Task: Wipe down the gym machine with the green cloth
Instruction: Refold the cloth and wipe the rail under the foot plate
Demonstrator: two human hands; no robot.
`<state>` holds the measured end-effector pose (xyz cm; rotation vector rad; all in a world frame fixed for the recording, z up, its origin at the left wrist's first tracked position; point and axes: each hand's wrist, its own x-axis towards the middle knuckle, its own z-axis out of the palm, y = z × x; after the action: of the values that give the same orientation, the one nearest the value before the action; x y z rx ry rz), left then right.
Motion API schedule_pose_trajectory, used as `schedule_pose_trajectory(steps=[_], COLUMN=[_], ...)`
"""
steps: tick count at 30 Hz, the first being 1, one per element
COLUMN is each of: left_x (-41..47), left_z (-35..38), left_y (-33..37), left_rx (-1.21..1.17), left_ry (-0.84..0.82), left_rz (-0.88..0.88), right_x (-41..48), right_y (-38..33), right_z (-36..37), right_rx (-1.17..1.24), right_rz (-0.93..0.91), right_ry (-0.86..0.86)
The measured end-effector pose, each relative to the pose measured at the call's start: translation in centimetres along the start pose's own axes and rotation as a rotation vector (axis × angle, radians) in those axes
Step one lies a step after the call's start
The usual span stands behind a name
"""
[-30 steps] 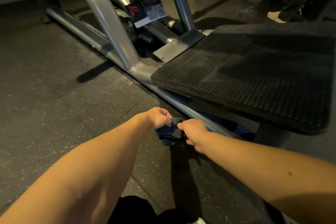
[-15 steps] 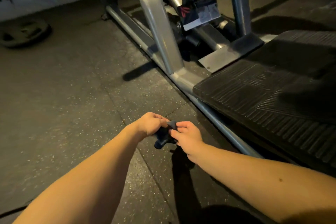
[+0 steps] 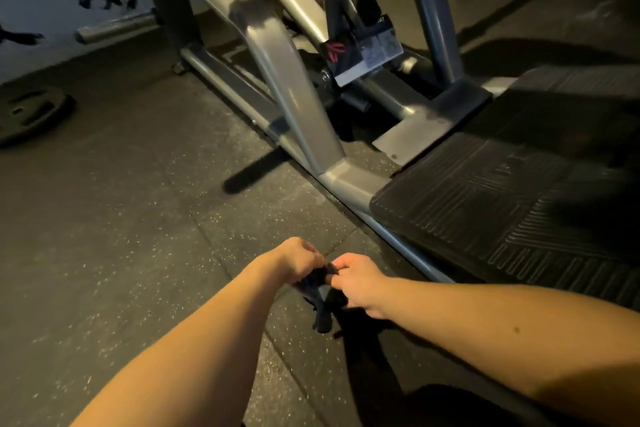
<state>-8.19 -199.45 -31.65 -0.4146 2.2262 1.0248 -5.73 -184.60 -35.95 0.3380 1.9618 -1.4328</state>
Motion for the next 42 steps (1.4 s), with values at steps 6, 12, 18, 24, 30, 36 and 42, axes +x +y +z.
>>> schedule_pose_trajectory(steps=[6, 12, 18, 24, 30, 36, 42], left_x=[5.9, 8.9, 7.9, 7.2, 7.1, 7.3, 7.4], left_z=[6.1, 15.1, 23.0, 26.1, 27.9, 28.5, 28.9], left_y=[0.5, 2.7, 2.9, 2.9, 2.3, 1.7, 1.3], left_rx=[0.164, 0.284, 0.176, 0.147, 0.28, 0.426, 0.448], left_ry=[-0.138, -0.131, 0.106, 0.149, 0.259, 0.253, 0.256], left_rz=[0.035, 0.29, 0.638, 0.828, 0.856, 0.862, 0.858], right_x=[1.7, 0.6, -5.4, -11.8, -11.4, -6.1, -6.4], right_y=[5.9, 14.9, 21.4, 23.6, 26.5, 24.8, 23.6], right_z=[-1.0, -3.0, -5.2, -9.1, -13.3, -11.7, -12.9], right_rx=[0.04, 0.352, 0.464, 0.258, -0.228, -0.3, -0.526], right_rz=[0.144, 0.155, -0.002, -0.12, 0.23, 0.144, -0.027], right_ry=[0.223, 0.693, 1.133, 1.413, 1.401, 1.308, 1.048])
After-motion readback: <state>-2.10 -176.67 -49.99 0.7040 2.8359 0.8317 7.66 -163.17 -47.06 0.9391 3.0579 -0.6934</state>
